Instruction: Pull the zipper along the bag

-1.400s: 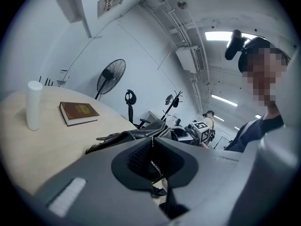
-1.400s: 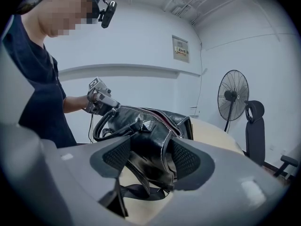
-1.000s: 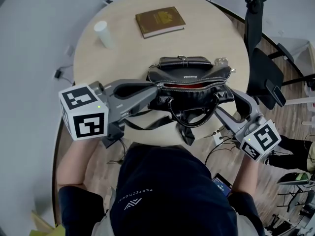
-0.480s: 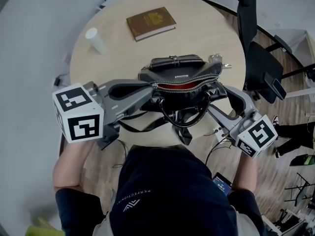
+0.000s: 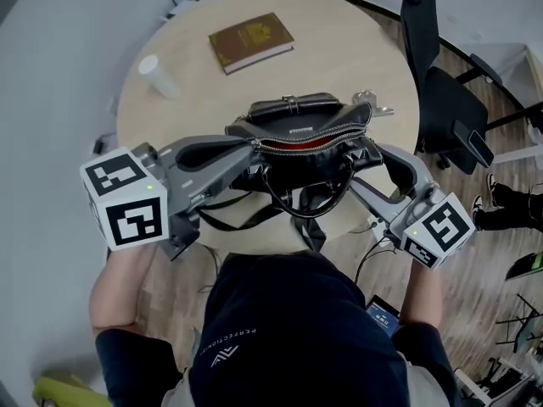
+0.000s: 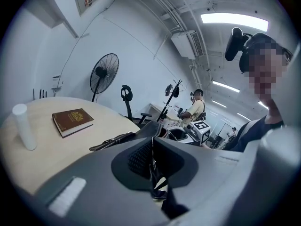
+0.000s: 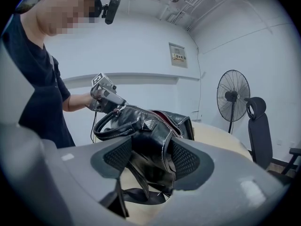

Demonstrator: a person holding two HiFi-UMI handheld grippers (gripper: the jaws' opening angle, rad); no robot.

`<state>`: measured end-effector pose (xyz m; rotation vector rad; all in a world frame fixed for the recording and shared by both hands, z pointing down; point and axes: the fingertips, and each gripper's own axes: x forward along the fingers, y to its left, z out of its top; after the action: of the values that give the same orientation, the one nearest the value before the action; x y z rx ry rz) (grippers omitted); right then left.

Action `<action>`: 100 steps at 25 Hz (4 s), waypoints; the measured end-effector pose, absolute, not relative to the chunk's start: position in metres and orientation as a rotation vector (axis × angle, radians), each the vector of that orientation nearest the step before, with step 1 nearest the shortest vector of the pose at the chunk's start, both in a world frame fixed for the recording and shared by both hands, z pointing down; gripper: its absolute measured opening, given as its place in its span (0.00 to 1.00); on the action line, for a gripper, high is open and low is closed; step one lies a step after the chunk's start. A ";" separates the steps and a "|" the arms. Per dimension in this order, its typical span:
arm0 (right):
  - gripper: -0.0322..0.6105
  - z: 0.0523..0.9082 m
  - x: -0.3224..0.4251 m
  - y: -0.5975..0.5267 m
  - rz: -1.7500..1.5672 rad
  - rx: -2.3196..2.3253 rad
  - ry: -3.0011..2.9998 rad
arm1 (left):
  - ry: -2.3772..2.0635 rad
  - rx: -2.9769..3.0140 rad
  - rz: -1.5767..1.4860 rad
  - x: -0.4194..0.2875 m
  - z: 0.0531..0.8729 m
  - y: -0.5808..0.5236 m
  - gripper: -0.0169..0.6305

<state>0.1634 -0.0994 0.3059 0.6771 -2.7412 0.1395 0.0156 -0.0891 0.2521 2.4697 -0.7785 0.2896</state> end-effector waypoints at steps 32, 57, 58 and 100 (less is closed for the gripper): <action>0.19 0.291 0.186 -0.099 0.199 0.552 -2.866 | -1.090 2.233 0.142 0.004 0.248 -0.092 0.07; 0.19 0.287 0.177 -0.103 0.165 0.478 -2.877 | -1.002 2.233 0.343 0.039 0.239 -0.095 0.07; 0.19 0.288 0.177 -0.104 0.171 0.483 -2.869 | -0.995 2.235 0.344 0.041 0.240 -0.096 0.07; 0.20 0.228 0.130 -0.081 -0.033 0.763 -2.802 | -0.692 2.536 0.217 0.017 0.252 -0.080 0.11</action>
<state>0.1301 -0.0813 0.2279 0.7627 -2.8017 -0.0330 0.0173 -0.0798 0.2520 2.5356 -0.6915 0.2172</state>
